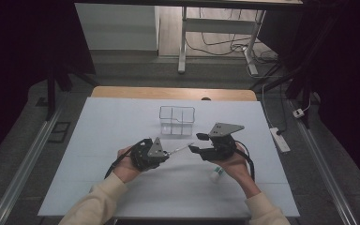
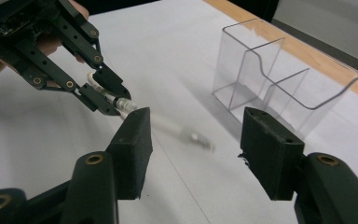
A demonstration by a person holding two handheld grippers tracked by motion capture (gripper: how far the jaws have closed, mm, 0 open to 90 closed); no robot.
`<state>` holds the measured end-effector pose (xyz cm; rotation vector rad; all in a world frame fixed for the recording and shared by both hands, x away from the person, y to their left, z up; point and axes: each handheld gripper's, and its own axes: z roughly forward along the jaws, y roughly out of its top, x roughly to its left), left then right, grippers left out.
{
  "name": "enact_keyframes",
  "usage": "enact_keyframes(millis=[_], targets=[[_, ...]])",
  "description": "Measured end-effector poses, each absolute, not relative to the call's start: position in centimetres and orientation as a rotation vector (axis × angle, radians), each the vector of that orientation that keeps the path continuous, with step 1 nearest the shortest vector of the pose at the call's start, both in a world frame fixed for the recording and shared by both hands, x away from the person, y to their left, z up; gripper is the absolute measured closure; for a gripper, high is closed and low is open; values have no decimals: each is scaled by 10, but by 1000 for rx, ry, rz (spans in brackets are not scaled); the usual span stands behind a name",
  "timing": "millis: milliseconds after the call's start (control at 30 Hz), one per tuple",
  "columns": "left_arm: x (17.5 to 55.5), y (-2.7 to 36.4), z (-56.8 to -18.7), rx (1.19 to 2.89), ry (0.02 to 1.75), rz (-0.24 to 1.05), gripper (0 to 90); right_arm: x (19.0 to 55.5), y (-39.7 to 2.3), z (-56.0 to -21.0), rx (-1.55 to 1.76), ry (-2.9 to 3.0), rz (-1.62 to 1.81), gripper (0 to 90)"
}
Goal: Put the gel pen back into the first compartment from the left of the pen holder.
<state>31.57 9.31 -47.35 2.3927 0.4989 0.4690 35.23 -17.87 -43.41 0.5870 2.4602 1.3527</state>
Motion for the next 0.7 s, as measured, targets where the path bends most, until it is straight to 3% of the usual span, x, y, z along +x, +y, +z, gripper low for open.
enact_keyframes(millis=[700], targets=[[318,109,-469,2155,603,431,789,354,-180,-450,735,2406,1477,376]])
